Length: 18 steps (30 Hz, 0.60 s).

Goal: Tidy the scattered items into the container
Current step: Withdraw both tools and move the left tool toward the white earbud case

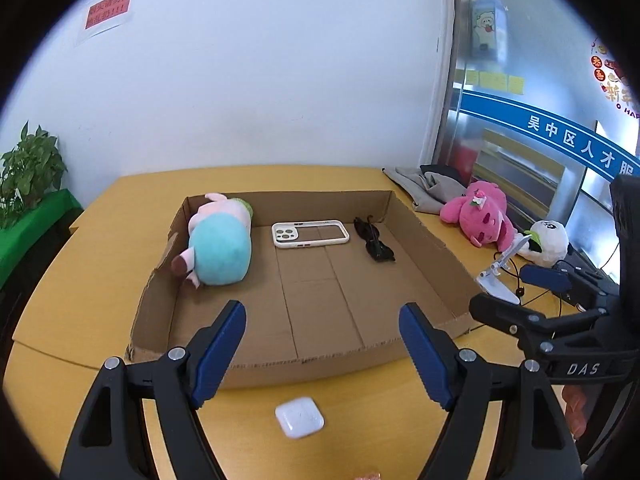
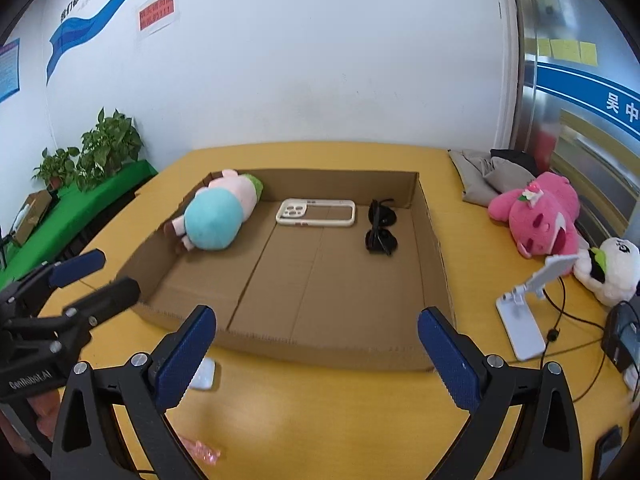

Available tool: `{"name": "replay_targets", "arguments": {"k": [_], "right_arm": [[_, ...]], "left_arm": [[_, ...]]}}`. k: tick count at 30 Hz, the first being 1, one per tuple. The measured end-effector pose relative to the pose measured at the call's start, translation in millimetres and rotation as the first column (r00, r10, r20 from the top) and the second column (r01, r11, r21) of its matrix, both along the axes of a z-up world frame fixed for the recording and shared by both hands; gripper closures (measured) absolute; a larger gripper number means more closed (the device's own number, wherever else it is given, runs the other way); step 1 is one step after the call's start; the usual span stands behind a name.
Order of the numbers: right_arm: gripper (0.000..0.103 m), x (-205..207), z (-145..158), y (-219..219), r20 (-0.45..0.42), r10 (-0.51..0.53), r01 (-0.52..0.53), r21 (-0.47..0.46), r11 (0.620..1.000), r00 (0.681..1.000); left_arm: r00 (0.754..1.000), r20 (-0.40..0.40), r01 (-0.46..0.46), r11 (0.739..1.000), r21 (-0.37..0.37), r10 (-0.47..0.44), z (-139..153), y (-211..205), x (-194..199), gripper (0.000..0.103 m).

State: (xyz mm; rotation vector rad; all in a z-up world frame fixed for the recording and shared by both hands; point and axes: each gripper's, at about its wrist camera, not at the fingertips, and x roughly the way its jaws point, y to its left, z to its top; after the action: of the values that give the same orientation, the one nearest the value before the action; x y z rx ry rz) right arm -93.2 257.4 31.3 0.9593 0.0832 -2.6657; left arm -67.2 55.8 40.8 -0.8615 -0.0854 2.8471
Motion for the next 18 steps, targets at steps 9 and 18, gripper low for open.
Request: {"name": "replay_targets", "arguments": {"k": [9, 18], "right_arm": [[0.000, 18.6, -13.1, -5.0, 0.005, 0.003, -0.003, -0.003, 1.000, 1.000], [0.000, 21.9, -39.4, -14.5, 0.048, 0.034, -0.032, -0.029, 0.999, 0.998]], "left_arm": [[0.999, 0.027, -0.017, 1.000, 0.015, 0.017, -16.3, -9.8, 13.0, 0.024], [0.995, 0.100, -0.008, 1.000, 0.024, 0.005, -39.3, -13.6, 11.4, 0.024]]}}
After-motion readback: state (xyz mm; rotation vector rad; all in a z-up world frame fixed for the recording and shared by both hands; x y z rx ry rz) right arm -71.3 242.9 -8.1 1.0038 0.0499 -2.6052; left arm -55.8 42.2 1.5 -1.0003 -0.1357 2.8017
